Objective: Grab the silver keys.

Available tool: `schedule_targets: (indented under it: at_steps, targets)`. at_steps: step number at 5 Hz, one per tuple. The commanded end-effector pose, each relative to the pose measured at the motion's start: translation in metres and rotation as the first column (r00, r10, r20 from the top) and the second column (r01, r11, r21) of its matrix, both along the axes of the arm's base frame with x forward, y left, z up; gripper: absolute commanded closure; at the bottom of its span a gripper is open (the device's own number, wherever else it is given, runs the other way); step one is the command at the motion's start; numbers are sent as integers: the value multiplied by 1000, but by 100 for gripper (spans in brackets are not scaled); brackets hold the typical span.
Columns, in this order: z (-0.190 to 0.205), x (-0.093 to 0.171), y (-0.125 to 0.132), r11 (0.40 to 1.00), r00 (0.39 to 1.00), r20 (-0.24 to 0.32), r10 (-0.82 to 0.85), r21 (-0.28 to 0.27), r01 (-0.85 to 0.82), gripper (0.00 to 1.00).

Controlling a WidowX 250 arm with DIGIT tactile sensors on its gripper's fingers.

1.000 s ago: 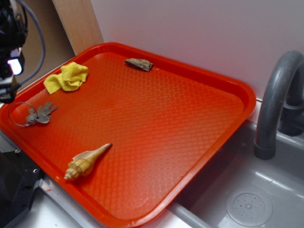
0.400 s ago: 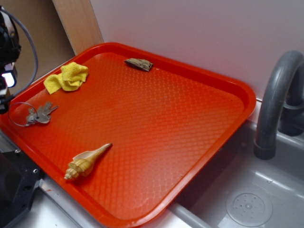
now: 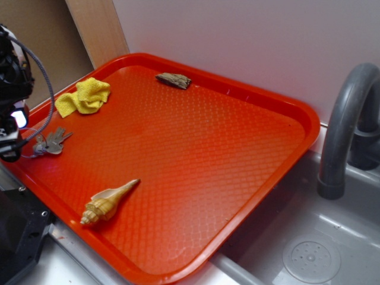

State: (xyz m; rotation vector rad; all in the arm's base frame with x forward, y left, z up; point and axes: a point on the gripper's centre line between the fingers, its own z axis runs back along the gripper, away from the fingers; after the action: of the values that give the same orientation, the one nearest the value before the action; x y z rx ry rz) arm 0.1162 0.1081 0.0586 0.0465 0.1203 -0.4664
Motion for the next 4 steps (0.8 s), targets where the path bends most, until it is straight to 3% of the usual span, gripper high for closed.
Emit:
schedule_targets:
  at_steps: [1, 4]
  targets:
    - [-16, 22, -7, 998, 999, 32, -36, 46, 35, 100]
    - [-3, 24, -6, 1000, 1000, 5, -12, 11, 11, 100]
